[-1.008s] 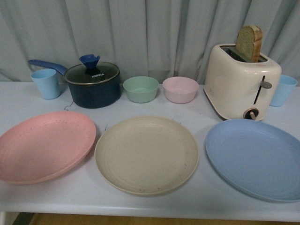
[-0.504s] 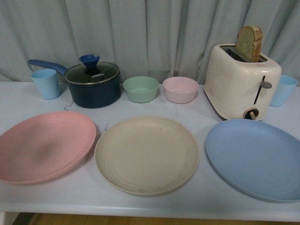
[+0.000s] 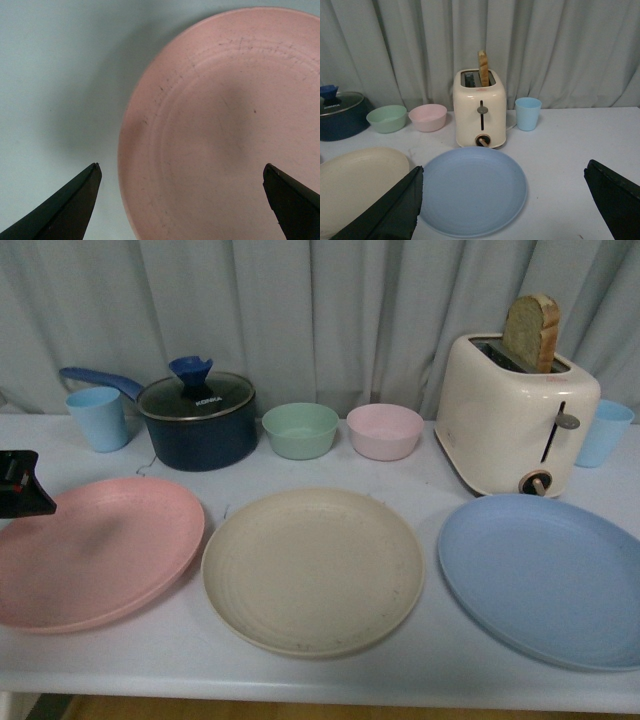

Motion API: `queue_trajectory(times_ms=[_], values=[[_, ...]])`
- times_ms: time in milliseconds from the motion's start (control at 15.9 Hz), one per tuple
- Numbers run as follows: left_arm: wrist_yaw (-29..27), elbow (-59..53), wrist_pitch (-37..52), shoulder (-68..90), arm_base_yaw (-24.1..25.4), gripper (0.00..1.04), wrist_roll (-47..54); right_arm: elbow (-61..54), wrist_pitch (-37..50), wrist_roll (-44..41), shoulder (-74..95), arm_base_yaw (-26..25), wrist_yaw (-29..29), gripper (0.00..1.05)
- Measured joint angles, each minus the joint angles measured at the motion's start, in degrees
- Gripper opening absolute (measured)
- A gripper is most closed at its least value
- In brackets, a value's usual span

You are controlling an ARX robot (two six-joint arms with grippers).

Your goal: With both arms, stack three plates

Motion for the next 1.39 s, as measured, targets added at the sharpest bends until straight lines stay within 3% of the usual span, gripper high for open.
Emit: queue_trajectory(times_ms=[315,378,819,882,1071,1386], values=[[-0.9,4.7,-1.5,8.0,3.2,0.98,1.5,0.0,0.0,0.0,0.0,0.0,0.0,0.98],[-0.9,5.0,-1.6,8.7,3.8,0.94,2.2,0.0,0.0,0.0,0.0,0.0,0.0,0.98],[1.1,6.9,-2.7,10.8,5.9,0.12,0.8,0.0,0.0,0.0,0.0,0.0,0.0,0.98],[2.5,7.0,-2.9,10.4,6.1,0.05,-0.5,0.0,0.0,0.0,0.0,0.0,0.0,0.98],[2.4,6.3,-4.1,6.5,6.7,0.03,-2.6,0.0,0.0,0.0,0.0,0.0,0.0,0.98],[-2.6,4.7,-7.4,-7.8,4.5,0.03,-6.3,0.0,0.0,0.0,0.0,0.0,0.0,0.98]])
